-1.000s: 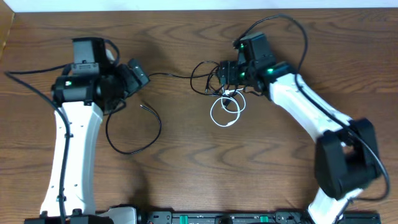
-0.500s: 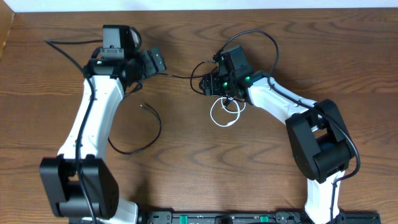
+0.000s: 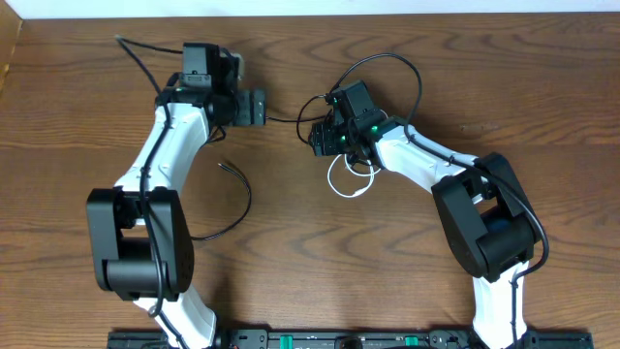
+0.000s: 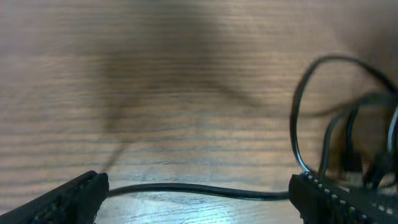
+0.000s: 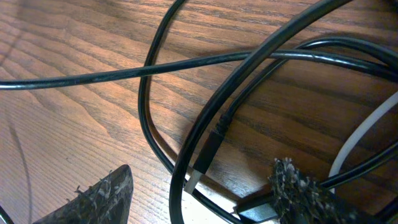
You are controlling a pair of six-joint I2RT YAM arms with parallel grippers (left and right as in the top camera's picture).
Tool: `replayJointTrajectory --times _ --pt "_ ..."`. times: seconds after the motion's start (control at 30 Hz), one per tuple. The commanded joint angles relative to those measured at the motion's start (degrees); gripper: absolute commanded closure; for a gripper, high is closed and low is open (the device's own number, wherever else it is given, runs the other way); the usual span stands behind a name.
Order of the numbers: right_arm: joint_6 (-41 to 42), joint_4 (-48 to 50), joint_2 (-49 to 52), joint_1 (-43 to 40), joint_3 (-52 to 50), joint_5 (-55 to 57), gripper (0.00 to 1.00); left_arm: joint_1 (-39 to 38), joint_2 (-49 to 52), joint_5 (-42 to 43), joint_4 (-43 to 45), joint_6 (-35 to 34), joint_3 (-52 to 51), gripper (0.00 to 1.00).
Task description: Untangle cables
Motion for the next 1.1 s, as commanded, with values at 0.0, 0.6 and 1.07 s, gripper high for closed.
replayJointTrajectory --times 0.0,0.6,1.07 --pt "0.8 -0.7 0.8 0.4 0.3 1.0 0.32 -0.2 -0.8 4.2 0.7 8.0 0.6 0.02" --pt "0.8 -0.7 0.8 0.4 0.3 0.6 0.39 -0.9 4.7 2.9 -1.3 14.4 0.6 0.15" --pt "0.8 -0.6 0.8 0.4 0.3 0.6 0.4 -0.9 5.6 3.0 -0.2 14.0 0.6 0.21"
